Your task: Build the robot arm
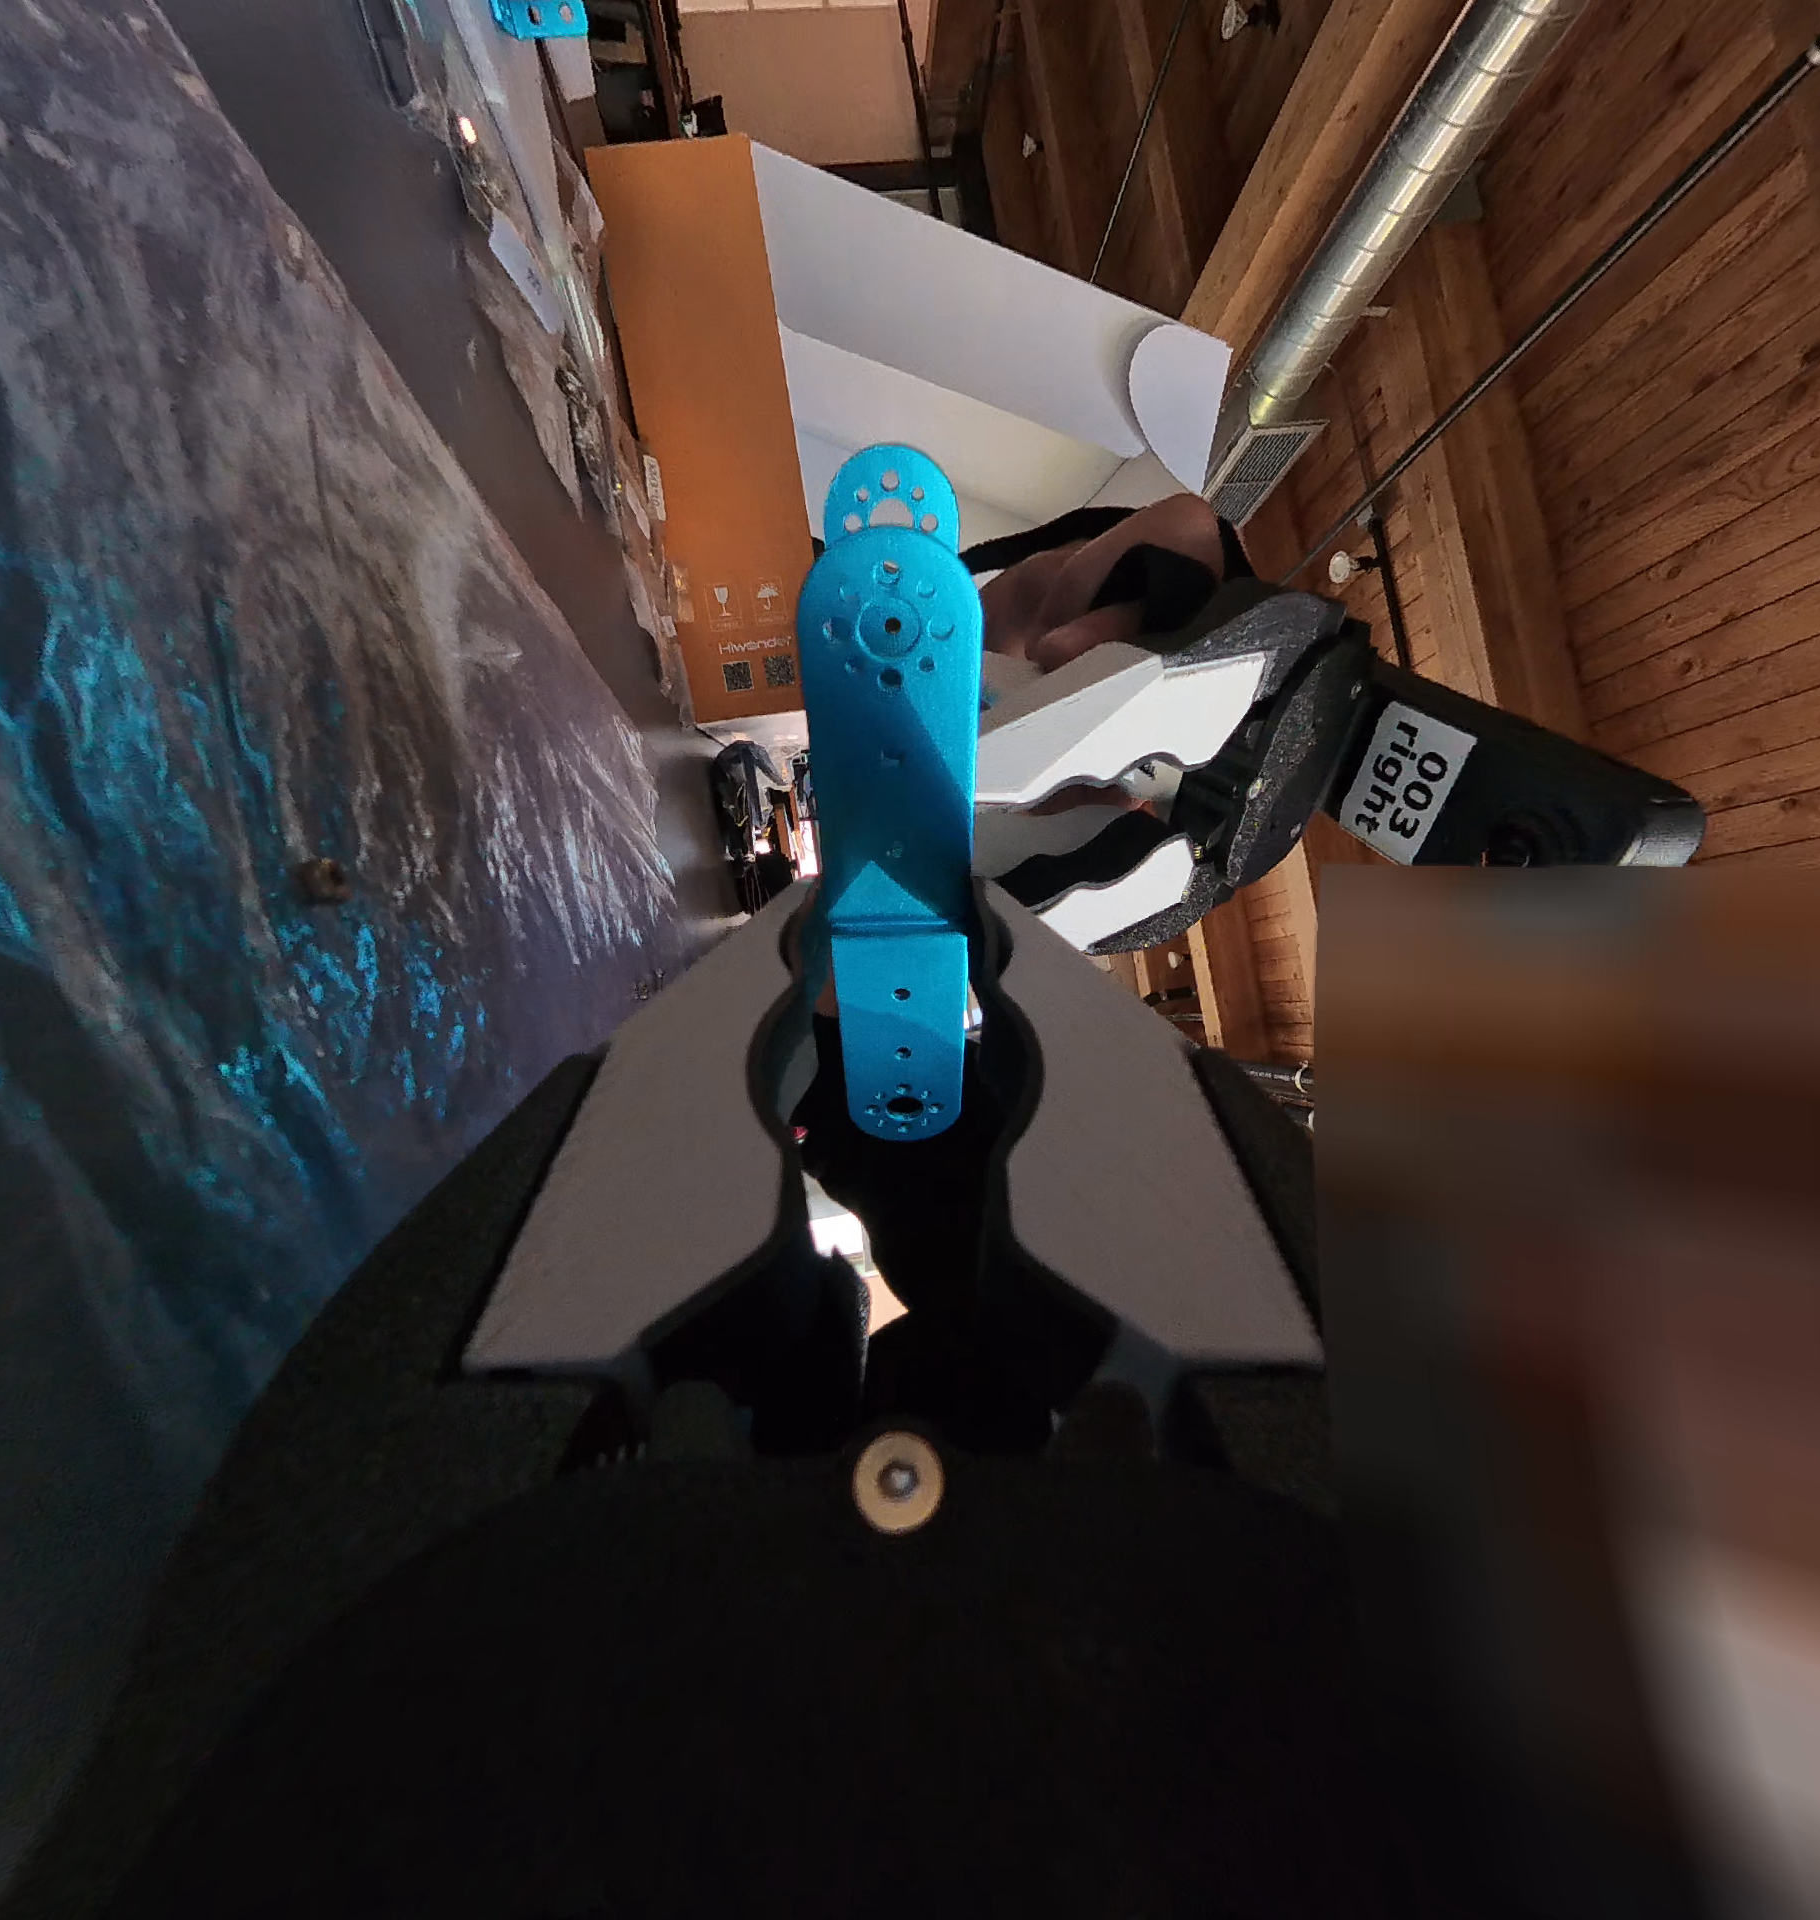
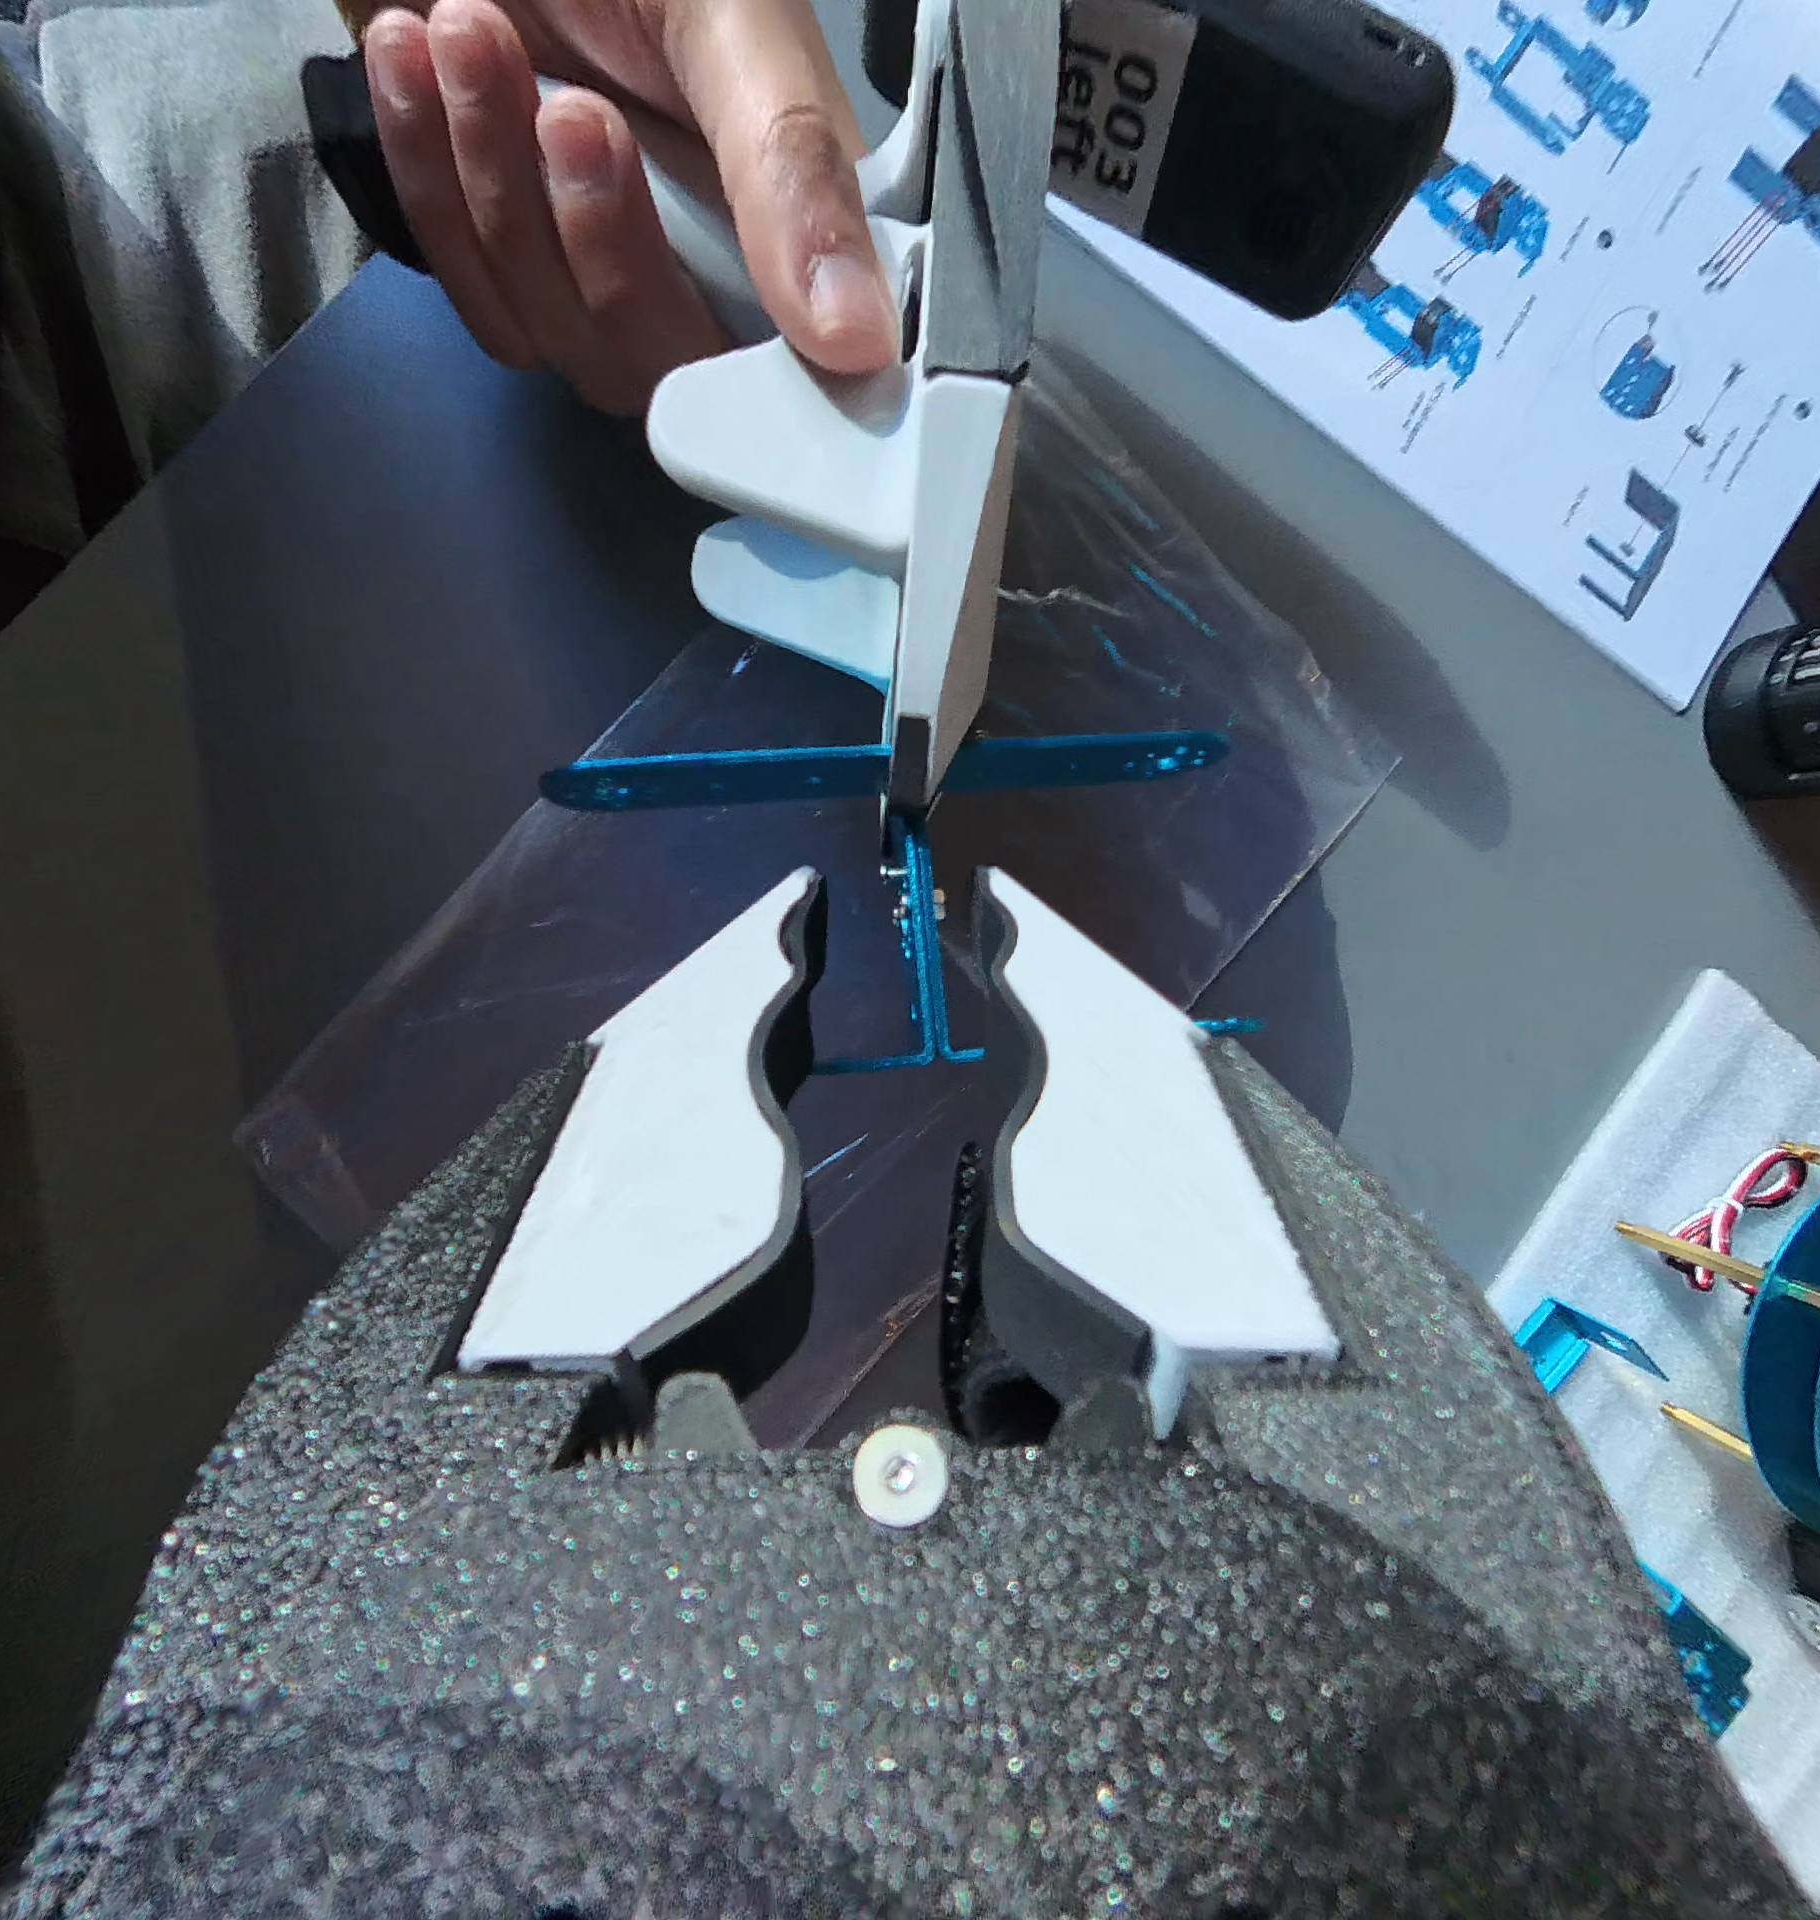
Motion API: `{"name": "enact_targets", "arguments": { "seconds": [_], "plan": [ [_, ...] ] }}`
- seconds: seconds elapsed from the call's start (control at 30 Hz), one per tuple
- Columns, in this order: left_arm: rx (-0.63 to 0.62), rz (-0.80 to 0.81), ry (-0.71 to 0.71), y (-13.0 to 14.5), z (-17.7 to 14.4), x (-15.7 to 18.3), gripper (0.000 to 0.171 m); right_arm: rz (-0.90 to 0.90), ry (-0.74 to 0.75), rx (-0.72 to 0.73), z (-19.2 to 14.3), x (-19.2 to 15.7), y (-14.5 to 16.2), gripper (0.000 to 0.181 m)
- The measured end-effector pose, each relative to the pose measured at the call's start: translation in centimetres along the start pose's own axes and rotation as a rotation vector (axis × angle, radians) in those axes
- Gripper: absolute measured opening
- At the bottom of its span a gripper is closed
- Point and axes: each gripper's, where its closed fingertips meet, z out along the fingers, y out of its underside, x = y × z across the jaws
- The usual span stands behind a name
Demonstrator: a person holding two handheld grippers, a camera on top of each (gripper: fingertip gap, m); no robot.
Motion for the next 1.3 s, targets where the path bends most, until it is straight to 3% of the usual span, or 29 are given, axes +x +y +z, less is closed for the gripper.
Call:
{"name": "enact_targets", "arguments": {
  "seconds": [0.17, 0.3, 0.37, 0.5, 0.63, 0.8, 1.3],
  "plan": [
    [-0.007, 0.014, -0.002, 0.1, 0.1, 0.0, 0.024, -0.017, 0.021, 0.023, -0.1, 0.3, -0.5, 0.008],
    [0.003, 0.029, -0.010, 0.0, 0.0, 0.1, 0.024, -0.031, 0.035, 0.018, -0.2, 0.3, -0.5, 0.009],
    [0.011, 0.030, 0.001, -0.2, -0.1, 0.4, 0.024, -0.060, 0.076, 0.009, -0.2, 0.3, -0.4, 0.020],
    [0.021, 0.054, -0.007, -0.5, -0.3, 0.7, 0.024, -0.025, 0.091, -0.001, -0.4, 0.8, -0.2, 0.025],
    [0.018, 0.066, -0.013, -0.2, 0.0, 0.9, 0.025, -0.015, 0.089, 0.007, -0.3, 0.9, -0.3, 0.024],
    [0.023, 0.078, -0.014, -0.2, 0.1, 0.9, 0.024, -0.018, 0.087, -0.005, -0.4, 0.9, -0.1, 0.010],
    [0.042, 0.135, -0.050, -0.3, -0.2, 1.0, 0.024, -0.048, 0.115, -0.014, -0.7, 1.0, -0.1, 0.013]
  ]
}}
